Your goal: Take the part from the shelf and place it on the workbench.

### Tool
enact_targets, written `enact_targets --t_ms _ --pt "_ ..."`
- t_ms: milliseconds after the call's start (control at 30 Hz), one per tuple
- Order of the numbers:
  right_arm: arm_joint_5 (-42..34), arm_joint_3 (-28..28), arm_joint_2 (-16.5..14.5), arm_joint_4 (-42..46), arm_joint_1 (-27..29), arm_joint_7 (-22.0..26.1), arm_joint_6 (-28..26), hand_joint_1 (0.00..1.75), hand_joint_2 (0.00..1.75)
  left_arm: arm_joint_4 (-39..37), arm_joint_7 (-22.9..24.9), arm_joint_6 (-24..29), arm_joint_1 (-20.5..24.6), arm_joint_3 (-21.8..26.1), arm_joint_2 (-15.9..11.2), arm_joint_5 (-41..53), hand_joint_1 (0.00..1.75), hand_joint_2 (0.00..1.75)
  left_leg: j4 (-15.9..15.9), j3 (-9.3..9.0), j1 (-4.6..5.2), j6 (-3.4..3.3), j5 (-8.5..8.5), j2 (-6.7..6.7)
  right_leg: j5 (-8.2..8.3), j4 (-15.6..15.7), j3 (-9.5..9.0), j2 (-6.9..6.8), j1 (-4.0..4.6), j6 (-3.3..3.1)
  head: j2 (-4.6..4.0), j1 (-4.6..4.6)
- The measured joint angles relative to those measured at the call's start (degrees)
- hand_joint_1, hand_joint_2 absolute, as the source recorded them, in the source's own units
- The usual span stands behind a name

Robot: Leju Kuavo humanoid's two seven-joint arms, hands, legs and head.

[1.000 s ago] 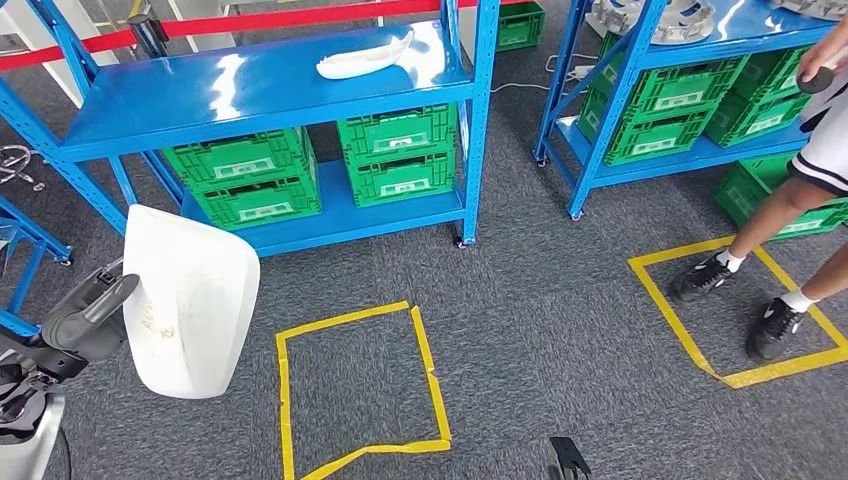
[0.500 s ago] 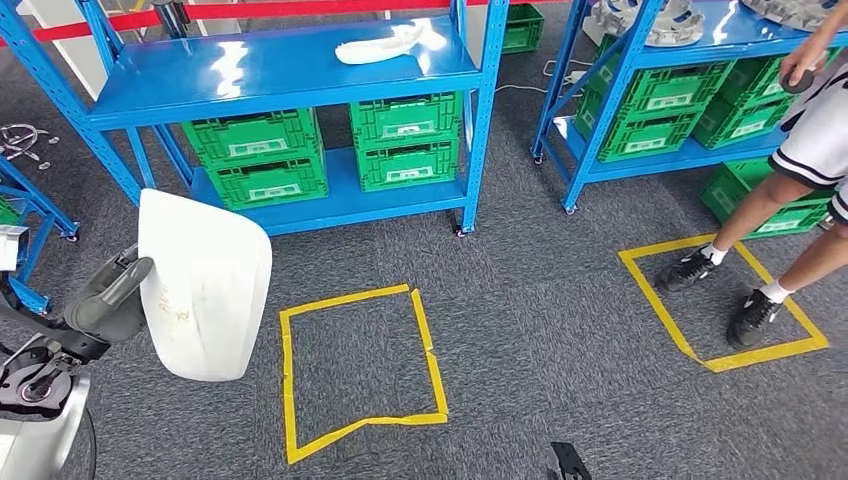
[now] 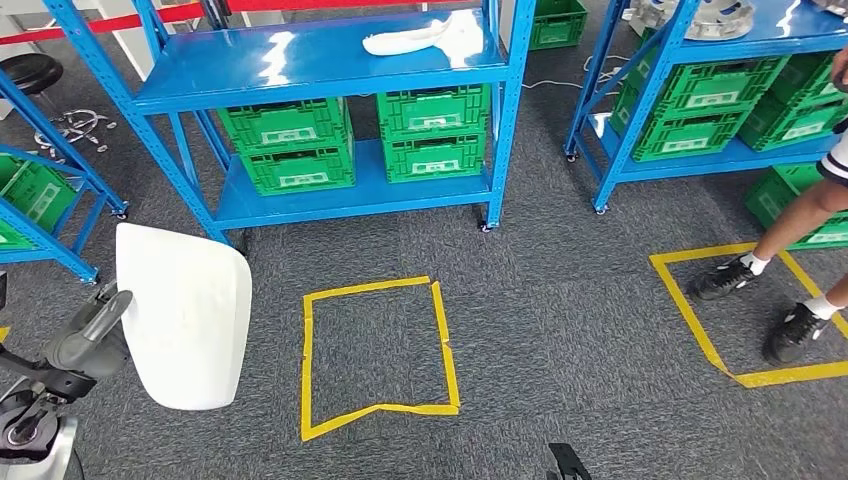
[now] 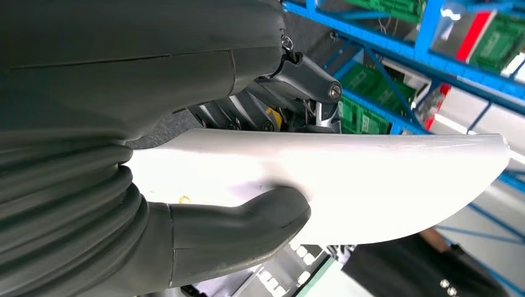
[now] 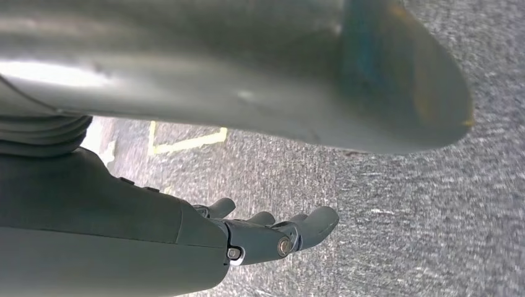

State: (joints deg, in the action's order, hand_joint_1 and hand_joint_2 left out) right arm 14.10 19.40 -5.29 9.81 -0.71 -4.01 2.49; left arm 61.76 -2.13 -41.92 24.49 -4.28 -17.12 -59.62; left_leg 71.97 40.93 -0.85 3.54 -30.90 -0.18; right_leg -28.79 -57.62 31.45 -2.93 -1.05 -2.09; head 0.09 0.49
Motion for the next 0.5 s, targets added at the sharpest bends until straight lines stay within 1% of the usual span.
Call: enact_targets --t_ms 33,67,100,133,167,200,233,267,300,333,367,400,433,467,500 --pt "0.17 -0.07 0.0 0.0 -0.01 -0.08 0.0 0.0 0.0 0.52 0.12 0.0 -0.71 0.63 -0.16 0.05 1.75 1.75 -3.69 -2.2 -0.09 0.04 1.81 0.73 -0.06 -0.06 -0.03 -0.62 0.0 0.09 0.0 -0.02" --pt "0.31 -0.12 0.01 0.0 -0.03 -0.11 0.0 0.0 0.0 1.05 0.19 -0.01 -1.24 1.3 -0.28 0.11 1.75 1.75 -7.82 -4.66 0.04 -0.01 3.04 1.97 -0.15 -0.13 -0.04 -1.2 0.07 0.25 0.0 -0.07" --pt "0.42 -0.16 0.02 0.0 -0.05 -0.15 0.0 0.0 0.0 1.56 0.25 -0.01 -1.69 1.97 -0.36 0.17 1.75 1.75 -11.09 -6.52 0.32 -0.39 3.93 3.01 -0.23 -0.19 -0.05 -1.75 0.19 0.5 0.0 -0.07" --pt "0.49 -0.18 0.02 0.0 -0.06 -0.16 0.0 0.0 0.0 1.99 0.28 -0.02 -2.09 2.52 -0.42 0.19 1.75 1.75 -13.2 -7.59 0.59 -0.86 4.16 3.76 -0.3 -0.25 -0.09 -2.29 0.36 0.78 0.0 -0.03" --pt "0.52 -0.19 0.03 0.0 -0.09 -0.19 0.0 0.0 0.0 2.3 0.3 -0.04 -2.45 2.96 -0.48 0.21 1.75 1.75 -13.85 -7.81 0.89 -1.4 3.94 3.89 -0.32 -0.26 -0.11 -2.82 0.52 1.06 0.0 0.05" --pt "0.56 -0.2 0.02 0.0 -0.15 -0.21 0.0 0.0 0.0 2.58 0.33 -0.05 -2.85 3.31 -0.55 0.22 1.75 1.75 -13.92 -7.54 0.98 -2.0 4.07 3.32 -0.32 -0.25 -0.17 -3.41 0.6 1.37 0.0 0.17" --pt "0.56 -0.21 0.02 0.0 -0.22 -0.2 0.0 0.0 0.0 2.9 0.34 -0.06 -3.24 3.59 -0.64 0.24 1.75 1.75 -14.13 -7.41 0.84 -2.44 4.12 2.71 -0.5 -0.34 -0.17 -3.58 0.57 1.73 0.0 0.26" --pt "0.56 -0.23 0.02 0.0 -0.31 -0.2 0.0 0.0 0.0 3.2 0.34 -0.07 -3.52 3.86 -0.72 0.25 1.75 1.75 -14.22 -7.29 0.72 -2.88 4.27 2.08 -1.0 -0.86 0.03 -2.82 0.46 2.07 0.0 0.32" --pt "0.56 -0.26 0.01 0.0 -0.35 -0.18 0.0 0.0 0.0 3.47 0.34 -0.07 -3.69 4.07 -0.78 0.25 1.75 1.75 -14.35 -7.19 0.57 -3.32 4.45 1.52 -2.12 -2.44 0.71 -1.47 0.32 2.34 0.0 0.41" --pt "0.56 -0.28 -0.01 0.0 -0.33 -0.19 0.0 0.0 0.0 3.68 0.34 -0.07 -3.79 4.22 -0.77 0.26 1.75 1.75 -14.44 -7.11 0.46 -3.68 4.62 0.94 -3.85 -5.36 2.04 0.23 0.21 2.51 0.0 0.56" --pt "0.56 -0.31 -0.01 0.0 -0.27 -0.2 0.0 0.0 0.0 3.79 0.34 -0.07 -3.86 4.31 -0.72 0.26 1.75 1.75 -14.42 -6.95 0.49 -3.94 4.71 0.32 -5.83 -9.35 3.91 1.71 0.2 2.53 0.0 0.72" --pt "0.56 -0.32 0.0 0.0 -0.19 -0.22 0.0 0.0 0.0 3.82 0.37 -0.07 -4.0 4.35 -0.65 0.27 1.75 1.75 -14.37 -6.79 0.54 -4.11 4.79 -0.37 -7.56 -13.62 5.99 2.43 0.24 2.51 0.0 0.88" --pt "0.56 -0.33 0.01 0.0 -0.13 -0.25 0.0 0.0 0.0 3.82 0.38 -0.07 -4.21 4.38 -0.58 0.27 1.75 1.75 -14.27 -6.65 0.59 -4.18 4.84 -1.11 -8.43 -16.75 7.58 2.7 0.33 2.46 0.0 0.98" --pt "0.56 -0.34 0.02 0.0 -0.11 -0.27 0.0 0.0 0.0 3.83 0.4 -0.07 -4.39 4.4 -0.56 0.28 1.75 1.75 -14.13 -6.54 0.64 -4.2 4.87 -1.87 -8.14 -17.83 8.22 2.81 0.39 2.35 0.0 1.04" --pt "0.57 -0.36 0.02 0.0 -0.12 -0.31 0.0 0.0 0.0 3.86 0.41 -0.07 -4.52 4.43 -0.56 0.33 1.75 1.75 -13.96 -6.47 0.66 -4.18 4.88 -2.66 -6.73 -16.48 7.66 2.96 0.42 2.18 0.0 1.08"
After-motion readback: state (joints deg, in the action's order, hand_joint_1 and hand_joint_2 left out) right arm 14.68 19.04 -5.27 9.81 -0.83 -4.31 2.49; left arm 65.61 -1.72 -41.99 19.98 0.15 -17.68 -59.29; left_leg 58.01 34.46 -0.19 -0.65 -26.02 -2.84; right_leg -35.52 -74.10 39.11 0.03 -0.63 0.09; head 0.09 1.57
